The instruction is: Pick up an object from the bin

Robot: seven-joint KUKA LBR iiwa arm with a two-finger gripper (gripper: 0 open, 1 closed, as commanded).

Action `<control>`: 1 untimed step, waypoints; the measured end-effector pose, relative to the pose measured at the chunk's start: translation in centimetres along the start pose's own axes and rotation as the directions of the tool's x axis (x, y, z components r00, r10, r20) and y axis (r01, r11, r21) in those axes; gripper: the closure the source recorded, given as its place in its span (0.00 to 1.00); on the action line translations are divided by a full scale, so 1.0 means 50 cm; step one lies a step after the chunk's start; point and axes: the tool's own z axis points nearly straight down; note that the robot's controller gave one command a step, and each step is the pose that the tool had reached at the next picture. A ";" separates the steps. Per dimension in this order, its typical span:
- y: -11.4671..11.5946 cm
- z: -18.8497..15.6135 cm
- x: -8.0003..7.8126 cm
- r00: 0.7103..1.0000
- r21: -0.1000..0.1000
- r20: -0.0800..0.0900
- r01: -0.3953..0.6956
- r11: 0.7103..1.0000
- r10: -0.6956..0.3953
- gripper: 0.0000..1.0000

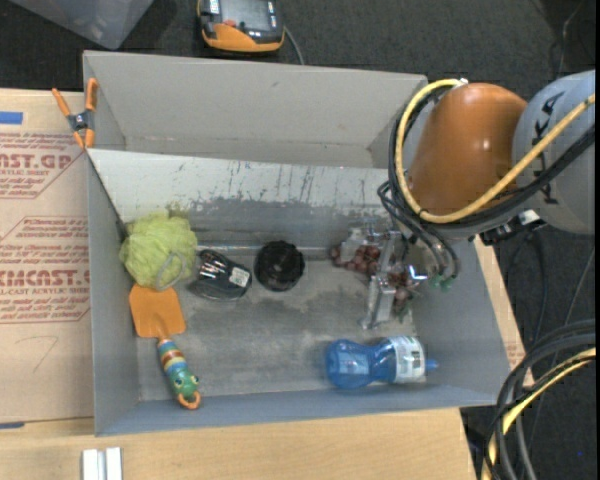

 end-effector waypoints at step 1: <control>0.000 0.000 0.000 1.000 0.000 0.000 0.000 1.000 0.000 0.00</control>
Offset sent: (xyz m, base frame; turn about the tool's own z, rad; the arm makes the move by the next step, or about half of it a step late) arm -0.0557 -0.0108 -0.0386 -0.1506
